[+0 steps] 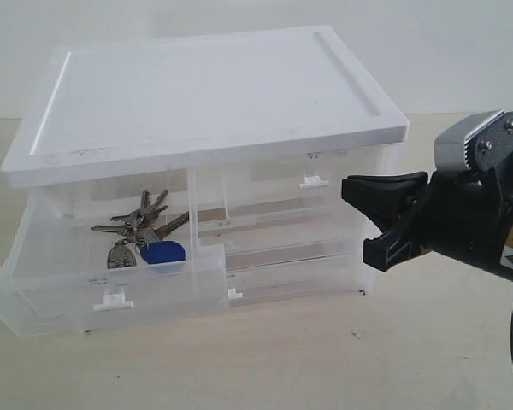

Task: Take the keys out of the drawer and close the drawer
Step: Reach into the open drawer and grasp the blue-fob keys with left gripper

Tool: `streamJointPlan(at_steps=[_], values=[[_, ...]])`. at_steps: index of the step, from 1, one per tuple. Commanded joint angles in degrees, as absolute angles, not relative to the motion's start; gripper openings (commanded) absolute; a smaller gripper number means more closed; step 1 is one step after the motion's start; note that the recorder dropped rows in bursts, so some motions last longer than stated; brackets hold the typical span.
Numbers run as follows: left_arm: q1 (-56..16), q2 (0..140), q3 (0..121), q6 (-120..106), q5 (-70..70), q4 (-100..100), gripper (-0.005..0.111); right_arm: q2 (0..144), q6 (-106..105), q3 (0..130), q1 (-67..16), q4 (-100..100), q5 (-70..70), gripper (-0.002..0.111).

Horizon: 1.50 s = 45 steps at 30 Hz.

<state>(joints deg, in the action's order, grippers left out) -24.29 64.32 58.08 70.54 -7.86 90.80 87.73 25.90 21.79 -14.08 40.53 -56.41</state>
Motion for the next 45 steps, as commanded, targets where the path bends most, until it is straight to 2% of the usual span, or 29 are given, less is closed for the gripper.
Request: streamJointPlan(at_steps=[1, 3, 6, 9, 10, 14, 17, 20, 23, 29, 37, 43, 45], values=[[-24.6, 67.0, 59.1, 74.1, -7.9, 95.4, 0.043, 87.8, 25.8, 22.3, -14.0, 41.0, -56.9, 0.0], [-24.6, 69.0, 58.9, 84.2, -6.4, 99.9, 0.041, 87.8, 26.1, 22.3, -14.0, 41.1, -56.9, 0.0], [-24.7, 70.6, 58.9, 86.6, 9.1, 99.9, 0.041, 87.8, 26.0, 22.3, -14.0, 41.2, -56.7, 0.0], [-25.2, 71.8, 60.2, 80.1, 40.1, 98.1, 0.04, 87.8, 26.0, 22.3, -14.0, 41.2, -56.7, 0.0], [-25.2, 72.2, 61.3, 75.7, 43.8, 94.0, 0.039, 87.8, 26.0, 22.3, -14.0, 41.2, -56.7, 0.0], [-24.6, 73.7, 68.7, 49.2, 37.9, 62.2, 0.035, 87.8, 26.0, 22.3, -14.0, 41.2, -56.7, 0.0], [-24.6, 74.9, 75.9, 15.6, 37.3, 27.1, 0.035, 87.8, 26.0, 22.3, -14.0, 41.5, -56.7, 0.0], [-24.6, 75.5, 80.7, -18.2, 49.2, -3.9, 0.035, 87.8, 26.2, 22.3, -14.0, 41.5, -56.3, 0.0], [-24.6, 76.2, 81.2, -37.6, 61.3, -18.0, 0.035, 87.8, 26.6, 22.3, -14.0, 41.5, -56.3, 0.0], [-24.7, 77.4, 74.2, -39.8, 65.8, -16.0, 0.035, 87.8, 26.6, 22.3, -14.0, 42.0, -56.3, 0.0], [-32.7, 77.3, 65.5, -43.9, 55.6, -15.8, 0.035, 87.8, 26.7, 22.3, -14.0, 42.1, -56.1, 0.0], [-36.4, 77.8, 61.8, -42.9, 52.1, -10.2, 0.057, 87.8, 26.9, 22.3, -14.0, 42.5, -56.1, 0.0], [-36.7, 77.8, 61.6, -41.1, 52.0, -6.8, 0.056, 87.8, 26.9, 22.3, -14.0, 42.5, -56.1, 0.0]])
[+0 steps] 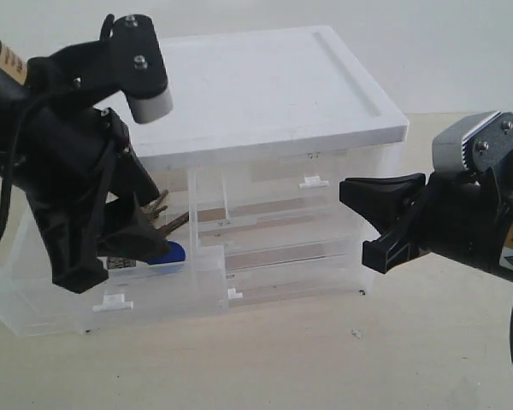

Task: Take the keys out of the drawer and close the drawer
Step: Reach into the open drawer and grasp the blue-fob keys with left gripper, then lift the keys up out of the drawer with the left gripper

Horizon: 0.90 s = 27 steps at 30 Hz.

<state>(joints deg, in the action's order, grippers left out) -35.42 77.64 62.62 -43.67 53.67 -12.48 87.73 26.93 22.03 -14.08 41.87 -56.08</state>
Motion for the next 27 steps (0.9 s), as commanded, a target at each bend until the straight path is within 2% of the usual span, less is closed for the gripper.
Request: streamJointPlan(at_steps=[1, 18, 21, 25, 27], values=[[-36.7, 77.8, 61.6, -39.4, 52.0, -5.4, 0.056, 87.8, 26.9, 22.3, -14.0, 42.5, -56.1, 0.0], [-36.7, 85.3, 60.1, -37.8, 50.6, -3.8, 0.056, 87.8, 27.9, 22.3, -14.0, 43.4, -56.2, 0.0], [-36.7, 86.0, 60.1, -37.8, 50.6, -1.7, 0.043, 87.8, 27.9, 22.3, -14.0, 43.4, -56.2, 0.0], [-36.7, 85.6, 60.1, -37.8, 50.7, 0.0, 0.008, 87.8, 27.9, 22.3, -14.0, 43.6, -56.2, 0.0], [-36.7, 85.0, 60.5, -37.8, 50.8, 0.0, 0.005, 87.8, 28.0, 22.3, -14.0, 43.6, -56.2, 0.0]])
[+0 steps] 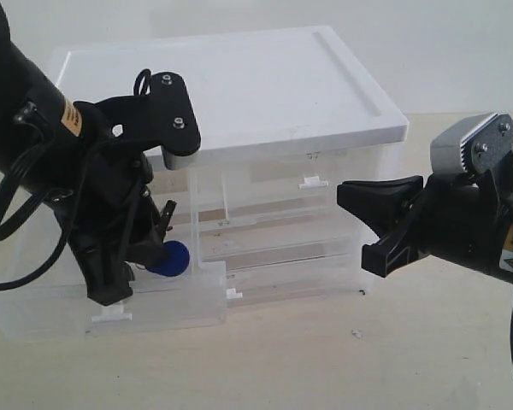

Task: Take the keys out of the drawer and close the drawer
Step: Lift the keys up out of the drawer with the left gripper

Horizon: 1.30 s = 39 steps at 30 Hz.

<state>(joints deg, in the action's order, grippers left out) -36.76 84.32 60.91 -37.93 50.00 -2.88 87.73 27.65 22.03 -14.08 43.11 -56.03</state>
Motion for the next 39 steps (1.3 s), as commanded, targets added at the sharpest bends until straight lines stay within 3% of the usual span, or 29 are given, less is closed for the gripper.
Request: streamJointPlan(at_steps=[1, 24, 32, 39], values=[[-36.7, 84.5, 60.9, -37.8, 50.9, -0.4, 0.005, 87.8, 28.1, 22.3, -14.0, 43.6, -56.2, 0.0], [-47.4, 68.3, 70.5, -34.2, 52.7, 3.7, 0.004, 87.8, 28.1, 22.3, -14.0, 43.7, -56.3, 0.0], [-51.4, 72.4, 71.8, -43.9, 46.5, -7.1, 0.004, 87.8, 28.1, 22.3, -14.0, 43.7, -56.0, 0.0], [-52.5, 77.3, 71.8, -39.8, 45.9, 0.0, 0.004, 87.8, 28.1, 22.3, -14.0, 43.8, -55.6, 0.0]])
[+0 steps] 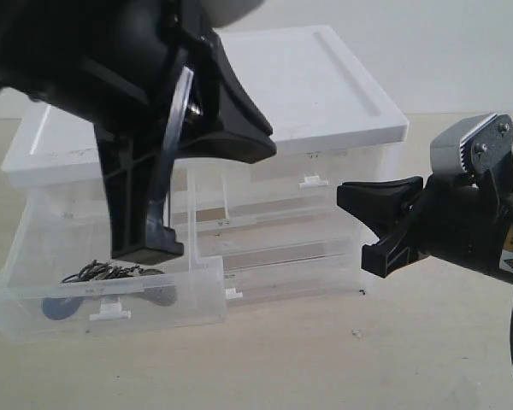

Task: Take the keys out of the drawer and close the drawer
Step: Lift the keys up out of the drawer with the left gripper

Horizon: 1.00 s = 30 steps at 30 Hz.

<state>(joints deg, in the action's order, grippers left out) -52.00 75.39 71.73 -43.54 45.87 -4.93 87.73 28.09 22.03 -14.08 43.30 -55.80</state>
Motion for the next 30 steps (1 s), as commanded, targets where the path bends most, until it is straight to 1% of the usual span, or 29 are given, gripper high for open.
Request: streamJointPlan(at_steps=[1, 3, 5, 6, 7, 8, 9, 12, 15, 21, 25, 30], values=[[-52.5, 77.6, 71.8, -36.2, 46.8, 2.9, 0.004, 87.8, 28.1, 22.3, -14.0, 43.8, -55.6, 0.0], [-52.5, 77.7, 71.8, -26.2, 50.0, 9.2, 0.005, 87.8, 28.1, 22.3, -14.0, 43.8, -55.6, 0.0], [-52.5, 77.7, 71.8, -20.8, 58.5, 14.7, 0.011, 87.8, 28.1, 22.3, -14.0, 43.9, -55.7, 0.0], [-51.6, 77.7, 71.7, -18.5, 64.7, 16.3, 0.023, 87.8, 28.1, 22.3, -14.0, 44.1, -55.7, 0.0], [-50.8, 77.7, 71.4, -17.9, 65.7, 15.5, 0.032, 87.8, 28.1, 22.3, -14.0, 44.1, -55.7, 0.0], [-49.3, 77.7, 70.3, -17.9, 65.0, 13.2, 0.048, 87.8, 28.1, 22.3, -14.0, 44.1, -55.7, 0.0], [-48.9, 77.7, 70.0, -17.9, 64.2, 12.6, 0.051, 87.8, 28.1, 22.3, -14.0, 44.1, -55.7, 0.0], [-46.0, 78.2, 68.3, -17.3, 61.4, 12.4, 0.047, 87.8, 28.9, 22.3, -14.0, 44.4, -54.9, 0.0], [-44.5, 78.8, 68.0, -17.3, 61.4, 10.6, 0.047, 87.8, 29.0, 22.3, -14.0, 44.6, -54.9, 0.0], [-44.3, 82.4, 65.1, -19.7, 61.1, 8.0, 0.047, 87.8, 29.0, 22.3, -14.0, 44.6, -54.9, 0.0], [-44.3, 82.4, 63.4, -21.4, 61.3, 8.0, 0.047, 87.8, 29.1, 22.3, -14.0, 44.8, -54.9, 0.0], [-43.9, 82.5, 62.7, -21.4, 64.8, 7.7, 0.047, 87.8, 29.4, 22.3, -14.0, 44.9, -54.9, 0.0]])
